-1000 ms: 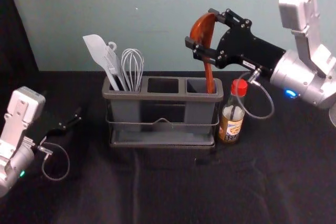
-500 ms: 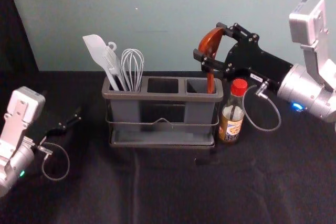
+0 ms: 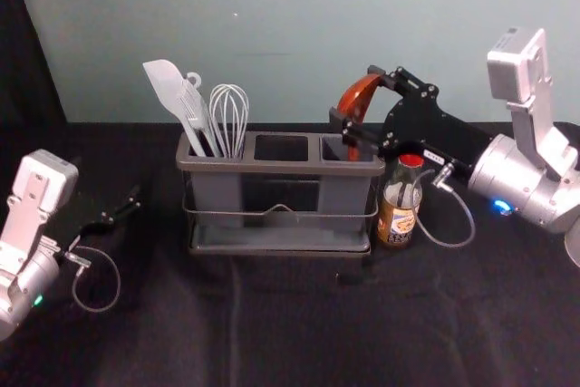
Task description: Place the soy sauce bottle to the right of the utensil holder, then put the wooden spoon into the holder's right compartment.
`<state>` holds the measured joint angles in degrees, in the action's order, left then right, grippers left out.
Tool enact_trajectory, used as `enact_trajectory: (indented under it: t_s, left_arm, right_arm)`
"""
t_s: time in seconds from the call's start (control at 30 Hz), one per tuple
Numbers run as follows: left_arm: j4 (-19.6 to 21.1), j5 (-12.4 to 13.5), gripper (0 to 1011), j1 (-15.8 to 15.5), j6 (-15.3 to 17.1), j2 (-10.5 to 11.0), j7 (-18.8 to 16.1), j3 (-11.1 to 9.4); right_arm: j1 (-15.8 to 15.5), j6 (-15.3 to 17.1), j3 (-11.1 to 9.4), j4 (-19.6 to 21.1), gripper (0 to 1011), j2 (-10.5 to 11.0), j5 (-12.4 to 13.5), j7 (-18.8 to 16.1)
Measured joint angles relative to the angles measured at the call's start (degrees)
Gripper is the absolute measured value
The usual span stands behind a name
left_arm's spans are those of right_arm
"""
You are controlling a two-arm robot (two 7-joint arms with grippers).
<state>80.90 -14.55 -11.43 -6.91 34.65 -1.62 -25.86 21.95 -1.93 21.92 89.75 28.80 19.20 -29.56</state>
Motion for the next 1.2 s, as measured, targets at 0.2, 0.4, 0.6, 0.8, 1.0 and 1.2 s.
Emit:
enact_trajectory:
  t_s: [0.2,0.4,0.6,0.8,1.0,1.2]
  left_arm:
    - [0.0,0.0,1011,0.0,0.0,0.0,0.0,0.0]
    - [0.0,0.0,1011,0.0,0.0,0.0,0.0,0.0]
    - [0.0,0.0,1011,0.0,0.0,0.0,0.0,0.0]
    - [0.0,0.0,1012,0.0,0.0,0.0,0.0,0.0]
    - [0.0,0.0,1011,0.0,0.0,0.0,0.0,0.0]
    - [0.0,0.0,1011,0.0,0.0,0.0,0.0,0.0]
  right_arm:
    - [0.18,-0.06,0.52,-0.99,837,-0.53,-0.32,0.04]
    - [0.9,0.24,1.12,-2.86,837,-1.43,-0.8,0.14]
    - [1.53,0.78,1.36,-4.42,837,-2.09,-0.7,0.06]
    - [1.5,0.77,1.37,-4.35,837,-2.05,-0.71,0.03]
    - [1.45,0.71,1.36,-4.19,854,-2.01,-0.73,0.04]
    - [1.42,0.67,1.32,-4.08,1002,-1.98,-0.76,0.05]
